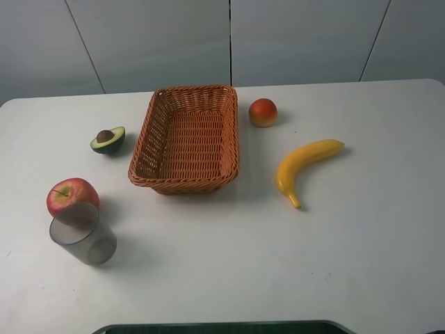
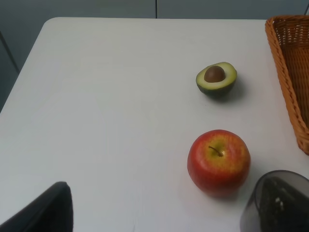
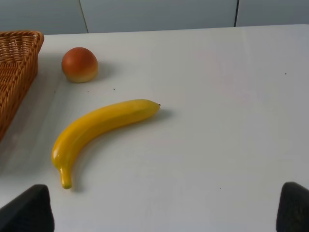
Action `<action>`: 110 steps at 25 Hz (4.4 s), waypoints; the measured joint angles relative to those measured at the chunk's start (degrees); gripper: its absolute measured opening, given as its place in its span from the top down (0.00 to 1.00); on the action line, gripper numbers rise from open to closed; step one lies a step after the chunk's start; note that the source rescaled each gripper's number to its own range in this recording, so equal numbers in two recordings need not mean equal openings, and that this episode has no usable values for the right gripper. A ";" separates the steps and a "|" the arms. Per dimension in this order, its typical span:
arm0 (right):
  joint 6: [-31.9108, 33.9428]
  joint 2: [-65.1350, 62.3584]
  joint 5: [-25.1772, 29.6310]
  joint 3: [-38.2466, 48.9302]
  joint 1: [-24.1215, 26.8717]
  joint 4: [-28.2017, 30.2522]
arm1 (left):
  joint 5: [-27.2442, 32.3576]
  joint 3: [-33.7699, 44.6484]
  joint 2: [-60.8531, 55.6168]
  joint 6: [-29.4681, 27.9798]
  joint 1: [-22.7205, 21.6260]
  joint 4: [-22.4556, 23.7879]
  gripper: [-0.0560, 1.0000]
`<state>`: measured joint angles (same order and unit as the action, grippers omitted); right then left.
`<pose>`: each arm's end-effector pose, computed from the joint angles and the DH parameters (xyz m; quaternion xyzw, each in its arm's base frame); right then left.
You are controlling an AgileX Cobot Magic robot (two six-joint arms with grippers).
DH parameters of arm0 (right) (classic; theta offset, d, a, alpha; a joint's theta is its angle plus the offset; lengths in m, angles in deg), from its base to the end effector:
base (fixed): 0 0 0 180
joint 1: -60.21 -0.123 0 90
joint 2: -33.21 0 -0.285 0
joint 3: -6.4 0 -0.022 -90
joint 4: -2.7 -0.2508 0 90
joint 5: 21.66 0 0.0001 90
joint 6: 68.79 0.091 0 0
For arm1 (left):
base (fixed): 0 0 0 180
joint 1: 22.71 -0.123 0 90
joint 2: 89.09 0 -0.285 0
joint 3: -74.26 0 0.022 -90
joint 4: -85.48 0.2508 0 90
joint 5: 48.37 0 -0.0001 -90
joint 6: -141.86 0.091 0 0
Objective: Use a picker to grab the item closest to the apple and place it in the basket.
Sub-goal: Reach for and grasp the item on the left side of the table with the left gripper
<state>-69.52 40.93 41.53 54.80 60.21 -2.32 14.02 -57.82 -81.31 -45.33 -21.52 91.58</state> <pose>-0.0073 0.0071 0.2750 -0.0082 0.8621 0.0405 0.5050 -0.0074 0.0087 0.2785 -0.0479 0.8550 0.0154 0.5161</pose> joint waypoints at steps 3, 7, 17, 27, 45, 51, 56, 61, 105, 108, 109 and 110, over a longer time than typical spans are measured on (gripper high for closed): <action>0.00 0.00 0.00 0.00 0.00 0.00 | 0.00 0.00 0.00 0.00 0.00 -0.29 0.01; 0.00 0.00 0.00 0.00 0.00 0.00 | -0.25 -0.27 0.08 2.39 0.00 -0.57 0.01; 0.00 0.00 0.00 0.00 0.00 0.00 | -1.89 -12.43 23.23 9.41 0.00 -4.09 0.01; 0.00 0.00 0.00 0.00 0.00 0.00 | -2.19 -22.78 55.04 18.99 0.51 -19.36 0.01; 0.00 0.00 0.00 0.00 0.00 0.00 | -7.73 -23.34 82.84 6.02 33.59 -1.81 0.01; 0.00 0.00 0.00 0.00 0.00 0.00 | -10.42 -19.83 83.80 1.83 39.73 -2.76 0.01; 0.00 0.00 0.00 0.00 0.00 0.00 | -12.07 -15.62 83.80 -3.96 41.35 -2.76 0.01; 0.00 0.00 0.00 0.00 0.00 0.00 | -12.77 -15.09 81.18 -10.23 41.57 -2.88 0.01; 0.00 0.00 -0.10 0.00 0.00 0.00 | -30.59 -6.27 89.31 -37.00 45.33 8.08 0.01; 0.00 0.00 -0.10 0.00 0.00 0.00 | -30.72 -6.27 89.45 -37.22 45.33 8.08 0.05; 0.00 0.00 -0.10 0.00 0.00 0.00 | -30.72 -6.27 89.48 -37.33 45.33 8.08 0.10; 0.00 0.00 -0.10 0.00 0.00 0.00 | -30.72 -6.27 89.48 -37.37 45.33 8.20 0.18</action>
<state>-69.52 40.93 41.42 54.80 60.21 -2.32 -16.70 -64.08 8.18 -82.70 23.81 99.78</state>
